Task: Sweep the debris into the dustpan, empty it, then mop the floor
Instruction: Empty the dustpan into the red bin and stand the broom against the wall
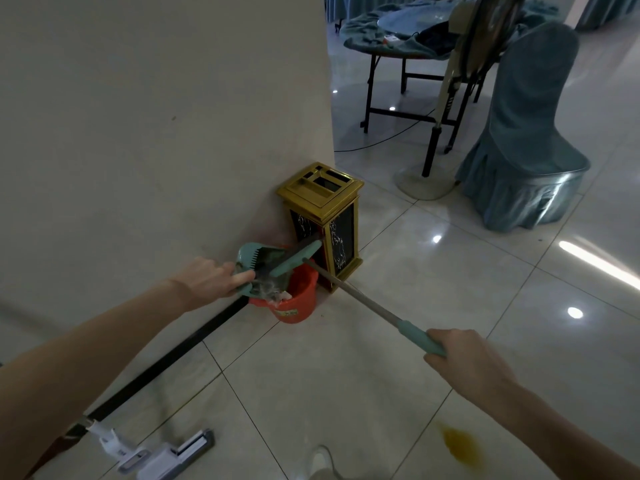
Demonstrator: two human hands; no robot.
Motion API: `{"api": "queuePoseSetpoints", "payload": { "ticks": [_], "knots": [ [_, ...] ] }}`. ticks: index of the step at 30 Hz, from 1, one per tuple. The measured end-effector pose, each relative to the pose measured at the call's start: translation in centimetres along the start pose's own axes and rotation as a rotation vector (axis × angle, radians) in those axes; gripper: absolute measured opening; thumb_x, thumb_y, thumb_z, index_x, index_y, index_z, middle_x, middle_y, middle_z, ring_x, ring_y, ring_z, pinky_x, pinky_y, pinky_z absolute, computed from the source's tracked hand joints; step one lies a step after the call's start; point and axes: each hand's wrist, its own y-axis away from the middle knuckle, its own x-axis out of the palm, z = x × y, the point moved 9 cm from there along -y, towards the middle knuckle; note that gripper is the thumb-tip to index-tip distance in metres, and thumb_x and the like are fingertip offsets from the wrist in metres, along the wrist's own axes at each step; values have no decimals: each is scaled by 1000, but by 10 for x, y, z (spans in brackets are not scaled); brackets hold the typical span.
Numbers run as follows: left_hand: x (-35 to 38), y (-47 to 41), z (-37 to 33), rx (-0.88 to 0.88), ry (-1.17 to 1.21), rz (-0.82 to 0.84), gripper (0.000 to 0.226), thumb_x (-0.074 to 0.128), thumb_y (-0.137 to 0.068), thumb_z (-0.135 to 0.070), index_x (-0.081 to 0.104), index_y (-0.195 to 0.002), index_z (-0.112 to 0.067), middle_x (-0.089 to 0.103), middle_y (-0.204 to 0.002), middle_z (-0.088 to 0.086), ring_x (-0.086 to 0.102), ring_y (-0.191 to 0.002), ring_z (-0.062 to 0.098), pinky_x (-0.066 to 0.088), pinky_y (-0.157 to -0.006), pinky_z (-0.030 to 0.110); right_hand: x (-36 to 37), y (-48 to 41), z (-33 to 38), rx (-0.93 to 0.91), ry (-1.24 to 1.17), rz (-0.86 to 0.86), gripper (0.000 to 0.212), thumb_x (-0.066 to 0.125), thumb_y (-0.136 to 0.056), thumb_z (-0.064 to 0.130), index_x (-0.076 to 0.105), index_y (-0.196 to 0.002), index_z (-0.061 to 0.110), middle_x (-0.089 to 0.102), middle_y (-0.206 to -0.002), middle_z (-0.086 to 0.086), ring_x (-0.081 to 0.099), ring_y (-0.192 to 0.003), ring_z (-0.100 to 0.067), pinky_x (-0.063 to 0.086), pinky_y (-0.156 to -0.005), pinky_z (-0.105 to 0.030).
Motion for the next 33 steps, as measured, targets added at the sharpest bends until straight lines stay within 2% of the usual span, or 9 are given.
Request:
{"api": "queuePoseSetpoints", "payload": {
  "ticks": [9, 12, 14, 16, 18, 21, 24, 29, 33],
  "knots": [
    [-1, 2, 2, -3, 25, -51, 34, 24, -102, -36, 5, -129, -28, 55, -103, 5, 65, -81, 26, 48, -64, 34, 37, -21, 47, -32, 79, 97, 13, 47, -90, 18, 57, -99, 19, 53, -81, -1, 55, -72, -22, 44, -62, -29],
    [-16, 7, 9, 2, 99, -292, 55, 71, -80, -32, 30, -115, -23, 55, -67, 6, 55, -41, 25, 31, -37, 25, 36, -20, 33, -7, 108, 92, 19, 48, -91, 20, 60, -105, 19, 53, -81, 0, 56, -72, -22, 47, -63, -29],
    [-20, 12, 11, 29, 114, -370, 63, 86, -60, -27, 42, -105, -19, 48, -51, 5, 43, -26, 22, 19, -36, 18, 34, -17, 20, 7, 114, 87, 19, 48, -91, 21, 60, -105, 21, 57, -81, 0, 62, -73, -21, 50, -64, -29],
    [-16, 11, 8, 40, 130, -375, 60, 81, -68, -29, 39, -109, -21, 51, -55, 5, 48, -30, 23, 22, -37, 20, 30, -14, 11, 1, 135, 77, 18, 47, -92, 23, 59, -106, 21, 58, -81, 0, 62, -72, -21, 49, -63, -28],
    [-10, 6, 5, 6, 39, -285, 47, 53, -92, -38, 19, -122, -27, 59, -79, 4, 62, -54, 24, 34, -43, 27, 23, -13, 6, 0, 157, 64, 18, 48, -93, 24, 59, -106, 21, 56, -81, 1, 57, -69, -19, 43, -59, -26],
    [-6, 4, 3, -12, 24, -116, 37, 24, -101, -40, -2, -127, -31, 55, -105, 2, 65, -82, 23, 39, -57, 32, 14, -12, -5, 14, 157, 47, 17, 48, -93, 26, 59, -106, 21, 59, -81, 1, 57, -67, -18, 39, -52, -25],
    [-10, 1, 7, -26, 45, -96, 37, 22, -102, -41, -2, -127, -31, 54, -106, 1, 64, -85, 22, 41, -60, 32, 11, -8, -12, 20, 96, 34, 18, 51, -91, 31, 61, -104, 23, 61, -78, 2, 62, -67, -17, 47, -56, -26],
    [-16, -1, 3, -12, 57, -75, 37, 23, -102, -39, -4, -126, -29, 55, -106, 3, 64, -84, 23, 43, -62, 32, 13, -9, 0, -22, 11, 37, 12, 52, -91, 30, 61, -96, 23, 59, -72, 3, 59, -62, -15, 39, -49, -25],
    [-17, -2, 0, -13, 36, -75, 37, 22, -102, -38, -4, -126, -28, 55, -106, 3, 64, -84, 22, 37, -60, 31, 23, -17, 19, -50, 2, 70, 12, 51, -90, 27, 61, -95, 23, 56, -75, 2, 59, -68, -19, 44, -56, -29]
  ]
}}
